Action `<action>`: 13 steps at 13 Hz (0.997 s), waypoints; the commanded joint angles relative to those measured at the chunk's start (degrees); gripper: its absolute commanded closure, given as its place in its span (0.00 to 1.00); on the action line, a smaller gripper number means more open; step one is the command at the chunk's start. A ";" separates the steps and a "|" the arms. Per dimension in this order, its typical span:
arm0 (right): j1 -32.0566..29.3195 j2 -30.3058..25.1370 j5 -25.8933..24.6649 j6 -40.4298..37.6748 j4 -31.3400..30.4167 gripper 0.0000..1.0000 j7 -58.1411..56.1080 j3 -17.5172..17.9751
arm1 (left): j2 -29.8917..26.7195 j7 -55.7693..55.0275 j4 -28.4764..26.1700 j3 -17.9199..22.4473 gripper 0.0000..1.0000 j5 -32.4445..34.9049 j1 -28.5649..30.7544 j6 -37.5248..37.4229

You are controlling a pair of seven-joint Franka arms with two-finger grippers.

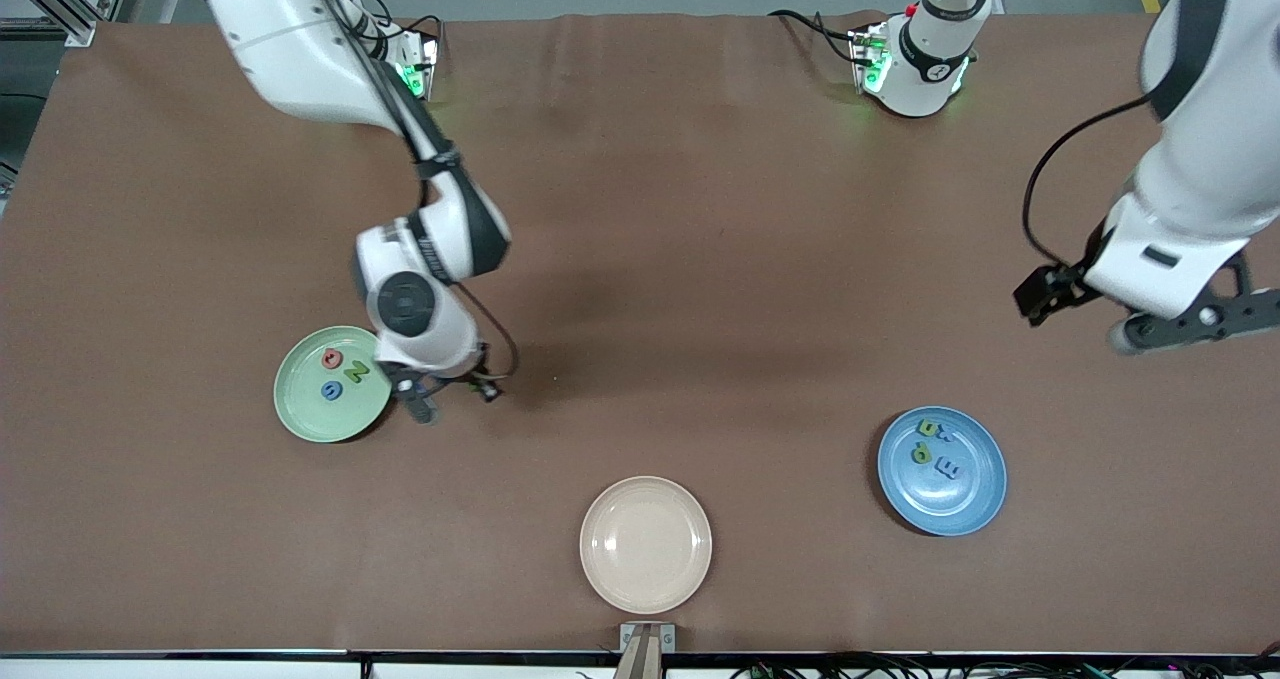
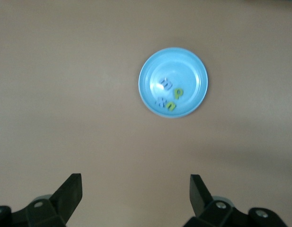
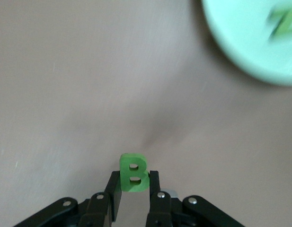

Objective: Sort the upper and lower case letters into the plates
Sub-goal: 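Carry the B to the green plate while the left gripper returns, then open the right gripper to release the B on the green plate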

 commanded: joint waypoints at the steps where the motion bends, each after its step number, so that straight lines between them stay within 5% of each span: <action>1: -8.36 -5.75 -0.79 0.66 -6.92 1.00 -13.74 1.48 | -7.16 7.52 -4.09 6.82 0.00 -6.70 -1.50 -3.99; 4: -14.60 -5.22 -0.79 1.36 -7.36 1.00 -24.39 1.57 | -12.18 11.22 -10.07 17.89 0.00 -9.08 -9.49 -4.00; 13: -19.11 -0.65 0.18 7.87 -7.45 0.99 -32.95 2.01 | -14.92 11.68 -12.64 18.37 0.00 -11.64 -11.19 -2.69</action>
